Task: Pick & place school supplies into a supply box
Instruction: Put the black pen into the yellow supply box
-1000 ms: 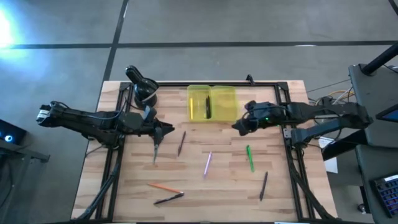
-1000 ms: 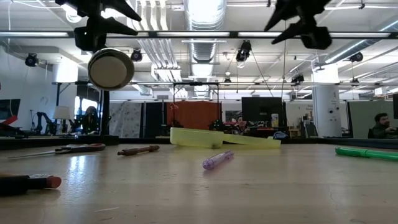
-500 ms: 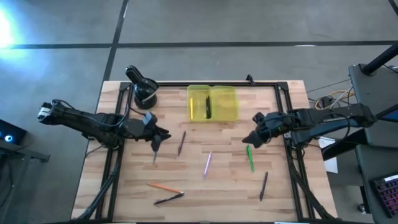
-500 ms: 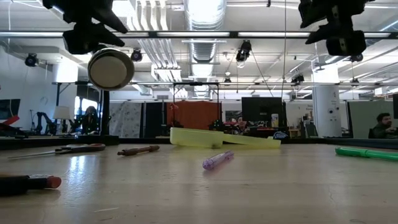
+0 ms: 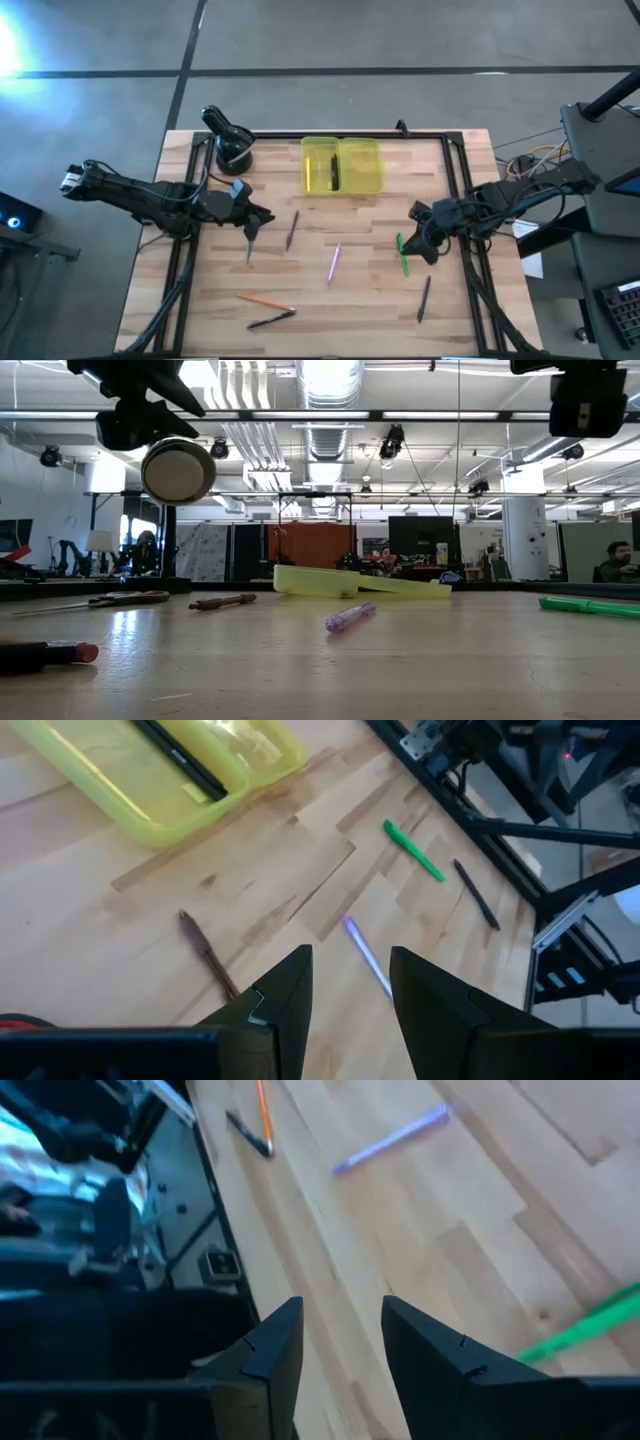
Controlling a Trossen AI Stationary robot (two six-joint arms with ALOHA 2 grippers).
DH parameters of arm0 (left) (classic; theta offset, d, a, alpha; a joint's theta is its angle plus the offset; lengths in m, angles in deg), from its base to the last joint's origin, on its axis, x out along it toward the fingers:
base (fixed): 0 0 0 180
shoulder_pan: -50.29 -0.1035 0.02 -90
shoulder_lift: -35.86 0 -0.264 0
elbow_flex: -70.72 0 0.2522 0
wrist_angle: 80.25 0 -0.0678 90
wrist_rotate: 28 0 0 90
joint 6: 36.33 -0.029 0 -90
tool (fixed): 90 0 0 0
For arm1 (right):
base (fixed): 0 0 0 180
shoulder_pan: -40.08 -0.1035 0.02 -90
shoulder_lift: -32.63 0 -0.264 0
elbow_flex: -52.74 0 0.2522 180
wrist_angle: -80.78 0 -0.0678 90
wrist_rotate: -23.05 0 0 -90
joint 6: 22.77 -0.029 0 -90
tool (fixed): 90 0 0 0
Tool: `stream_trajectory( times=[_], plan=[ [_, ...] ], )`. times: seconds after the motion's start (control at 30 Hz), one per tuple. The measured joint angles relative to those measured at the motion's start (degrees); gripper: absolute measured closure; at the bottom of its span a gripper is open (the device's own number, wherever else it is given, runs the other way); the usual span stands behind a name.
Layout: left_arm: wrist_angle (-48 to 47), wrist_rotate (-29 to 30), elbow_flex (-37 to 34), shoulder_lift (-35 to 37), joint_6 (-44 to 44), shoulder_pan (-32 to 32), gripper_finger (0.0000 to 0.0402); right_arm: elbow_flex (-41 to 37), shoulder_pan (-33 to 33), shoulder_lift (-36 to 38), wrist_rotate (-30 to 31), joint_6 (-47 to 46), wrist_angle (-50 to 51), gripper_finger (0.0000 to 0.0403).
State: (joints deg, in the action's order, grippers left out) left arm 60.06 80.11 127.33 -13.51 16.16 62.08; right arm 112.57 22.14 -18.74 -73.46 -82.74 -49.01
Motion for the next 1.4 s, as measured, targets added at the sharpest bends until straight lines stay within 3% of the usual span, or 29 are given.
stream_trajectory(
  times=[0.2,0.47,0.77,1.1,1.3,1.4],
  plan=[
    [2.9,0.0,0.0,0.0,0.5,0.0,0.0282,0.0,-4.0,0.0,0.7,-1.9,2.4,0.0272],
    [5.7,0.6,0.0,0.0,-1.5,0.0,0.0282,0.0,-9.2,-0.1,8.1,-7.3,2.4,0.0271],
    [6.0,1.4,0.0,0.0,-3.2,0.0,0.0282,-1.2,-14.5,-0.6,7.6,-33.3,2.6,0.0273],
    [6.0,6.5,0.0,0.0,-0.3,-0.1,0.0282,-1.2,-15.8,-1.8,7.6,-38.3,1.4,0.0274],
    [6.0,6.4,0.0,0.0,0.7,0.0,0.0282,-1.3,-19.3,-5.6,3.7,-56.8,11.0,0.0264],
    [6.0,5.1,0.0,0.0,8.1,0.0,0.0282,-1.3,-22.3,-9.0,1.5,-63.7,14.4,0.0255]
  ],
)
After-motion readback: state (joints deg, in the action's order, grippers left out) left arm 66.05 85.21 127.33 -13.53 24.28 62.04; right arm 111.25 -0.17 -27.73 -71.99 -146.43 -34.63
